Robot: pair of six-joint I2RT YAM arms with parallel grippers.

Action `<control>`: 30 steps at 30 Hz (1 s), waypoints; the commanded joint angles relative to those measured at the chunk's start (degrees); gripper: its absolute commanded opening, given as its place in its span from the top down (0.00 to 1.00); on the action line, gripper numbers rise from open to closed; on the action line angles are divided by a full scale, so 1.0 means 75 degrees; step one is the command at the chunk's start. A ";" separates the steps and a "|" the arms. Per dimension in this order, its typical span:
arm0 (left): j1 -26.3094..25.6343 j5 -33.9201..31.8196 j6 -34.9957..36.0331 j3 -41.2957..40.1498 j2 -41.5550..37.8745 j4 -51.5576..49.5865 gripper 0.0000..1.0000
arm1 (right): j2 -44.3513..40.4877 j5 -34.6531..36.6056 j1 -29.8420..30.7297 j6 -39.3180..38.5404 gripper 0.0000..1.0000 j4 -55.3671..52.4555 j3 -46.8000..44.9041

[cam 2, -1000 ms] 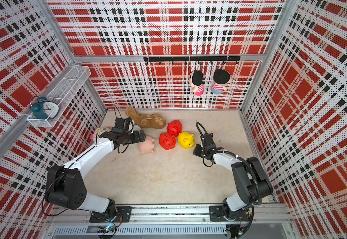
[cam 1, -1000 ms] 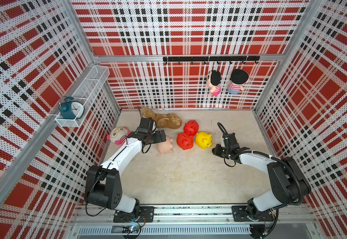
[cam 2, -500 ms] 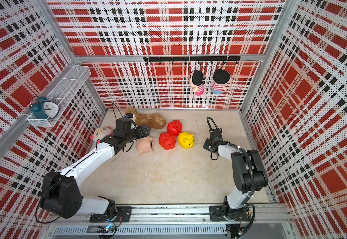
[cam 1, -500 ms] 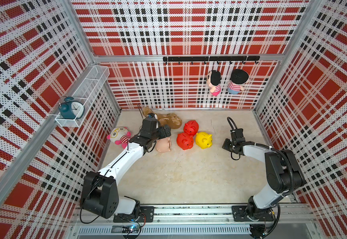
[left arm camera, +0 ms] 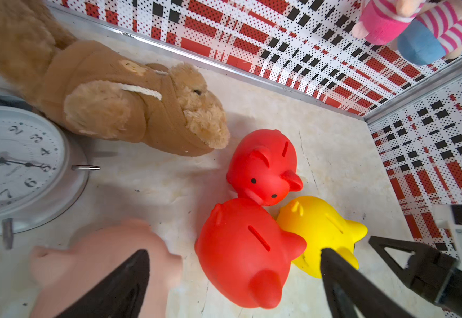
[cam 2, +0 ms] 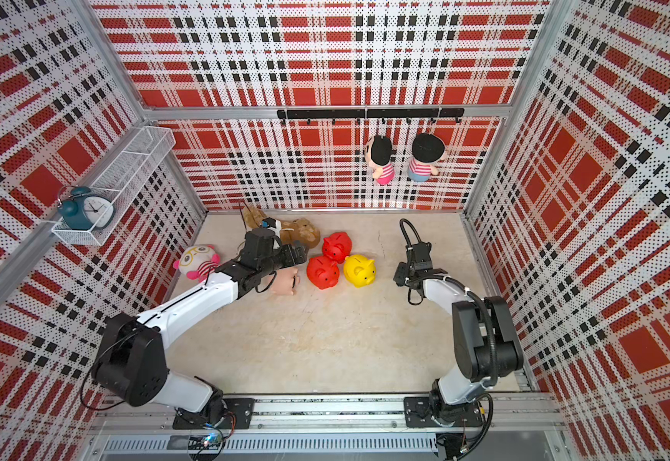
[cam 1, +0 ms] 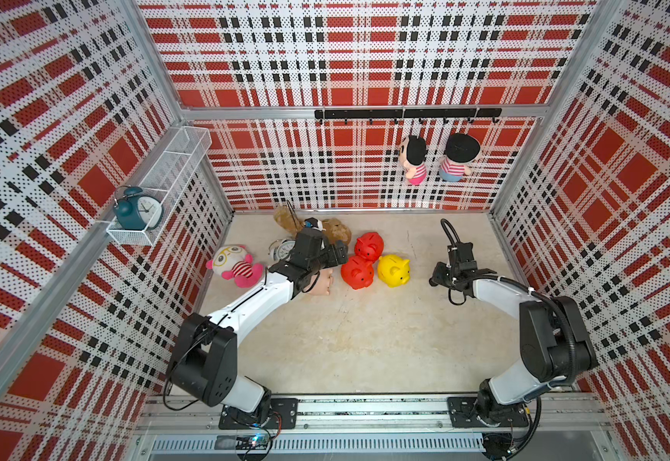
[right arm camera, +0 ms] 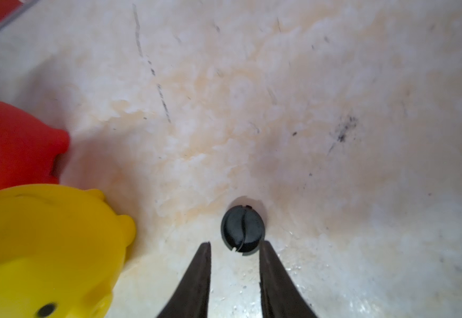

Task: Open piggy banks
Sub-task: Place the lid at the center of the board, then move the piggy bank to the center of the board.

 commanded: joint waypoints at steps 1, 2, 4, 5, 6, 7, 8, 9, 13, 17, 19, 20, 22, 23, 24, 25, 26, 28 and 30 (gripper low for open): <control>-0.0158 -0.0059 -0.0076 0.0478 0.0463 0.0586 0.02 | -0.0637 -0.0214 -0.0049 -0.0416 0.51 0.0176 0.0287; -0.0154 -0.0028 -0.0087 0.0583 0.0626 0.0633 0.02 | -0.0717 -0.0204 -0.0055 -0.0421 0.42 0.0242 0.0309; -0.0192 0.0079 -0.0087 0.0809 0.1001 0.0703 0.02 | -0.0863 0.0032 -0.0053 -0.0299 0.11 0.0271 0.0341; -0.0209 0.0135 -0.0066 0.0949 0.1207 0.0727 0.02 | -0.0943 0.0146 -0.0066 -0.0203 0.00 0.0301 0.0362; -0.0240 0.0151 -0.0042 0.1085 0.1413 0.0727 0.02 | -0.1023 0.0095 -0.0078 -0.0178 0.00 0.0397 0.0342; -0.0265 0.0176 -0.0020 0.1226 0.1596 0.0724 0.02 | -0.1085 -0.0036 -0.0100 -0.0162 0.00 0.0509 0.0324; -0.0304 0.0180 -0.0006 0.1378 0.1797 0.0727 0.02 | -0.1128 -0.0112 -0.0109 -0.0128 0.00 0.0589 0.0313; -0.0351 0.0168 -0.0002 0.1523 0.1976 0.0725 0.02 | -0.1153 -0.0181 -0.0115 -0.0125 0.00 0.0595 0.0348; -0.0490 0.0048 -0.0051 0.1925 0.2610 0.0721 0.02 | -0.1175 -0.0893 -0.0115 -0.0392 0.00 0.0817 0.0403; -0.0617 0.0069 0.0032 0.2181 0.3111 0.0606 0.01 | -0.1340 -0.1505 -0.0114 -0.0424 0.00 0.1200 0.0170; -0.0690 0.0118 0.0118 0.2242 0.3270 0.0468 0.04 | -0.1403 -0.1642 -0.0115 -0.0408 0.00 0.1262 0.0064; -0.0732 0.0122 0.0189 0.2231 0.3316 0.0401 0.05 | -0.1454 -0.1721 -0.0115 -0.0439 0.01 0.1337 -0.0023; -0.0831 0.0012 0.0327 0.2156 0.3322 0.0258 0.06 | -0.1601 -0.1817 -0.0093 -0.0454 0.05 0.1590 -0.0282; -0.0903 -0.0071 0.0416 0.2109 0.3303 0.0188 0.06 | -0.1737 -0.1897 -0.0083 -0.0423 0.07 0.1836 -0.0512; -0.0975 -0.0125 0.0498 0.2041 0.3270 0.0148 0.07 | -0.1844 -0.1944 -0.0057 -0.0373 0.09 0.1985 -0.0671; -0.1044 -0.0158 0.0569 0.1993 0.3247 0.0113 0.08 | -0.1910 -0.1972 -0.0020 -0.0346 0.10 0.2089 -0.0779; -0.1124 -0.0173 0.0641 0.1945 0.3233 0.0067 0.09 | -0.1987 -0.1966 0.0061 -0.0355 0.12 0.2128 -0.0873; -0.1261 -0.0123 0.0797 0.1893 0.3246 -0.0035 0.11 | -0.2022 -0.1787 0.0330 -0.0515 0.17 0.1943 -0.0872; -0.1406 -0.0012 0.0977 0.1885 0.3291 -0.0198 0.12 | -0.1979 -0.1499 0.0724 -0.0773 0.24 0.1651 -0.0749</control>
